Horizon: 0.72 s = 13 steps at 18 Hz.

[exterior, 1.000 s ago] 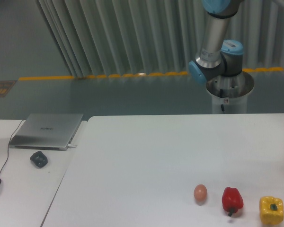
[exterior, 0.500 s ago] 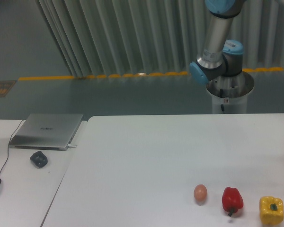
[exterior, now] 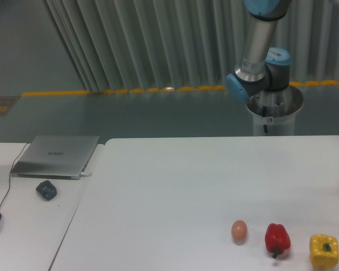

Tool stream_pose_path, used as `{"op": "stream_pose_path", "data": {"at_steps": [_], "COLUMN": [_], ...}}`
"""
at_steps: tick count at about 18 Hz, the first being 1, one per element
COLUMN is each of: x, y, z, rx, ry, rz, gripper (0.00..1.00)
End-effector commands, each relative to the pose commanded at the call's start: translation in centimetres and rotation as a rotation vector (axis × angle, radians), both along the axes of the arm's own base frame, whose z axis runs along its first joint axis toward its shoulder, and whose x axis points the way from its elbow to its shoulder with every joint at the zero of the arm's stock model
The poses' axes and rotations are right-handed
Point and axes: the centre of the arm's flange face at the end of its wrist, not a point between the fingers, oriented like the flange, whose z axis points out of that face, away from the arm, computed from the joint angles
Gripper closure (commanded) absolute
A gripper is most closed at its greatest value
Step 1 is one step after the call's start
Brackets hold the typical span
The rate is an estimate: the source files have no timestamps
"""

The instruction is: Place the green peppers in a basket

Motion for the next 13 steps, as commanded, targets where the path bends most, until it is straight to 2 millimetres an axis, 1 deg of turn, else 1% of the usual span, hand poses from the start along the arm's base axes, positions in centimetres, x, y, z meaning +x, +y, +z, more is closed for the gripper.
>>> {"op": "stream_pose_path", "data": {"at_steps": [7, 10, 13], "x": [3.4, 4.9, 6.0], "y": [4.8, 6.8, 8.1], "z": [0.3, 0.1, 0.0], "rx": [0.037, 0.039, 0.048], "ry": [0.001, 0.000, -0.006], "rz": [0.118, 0.140, 0.137], "gripper": [0.00, 0.00, 0.00]}}
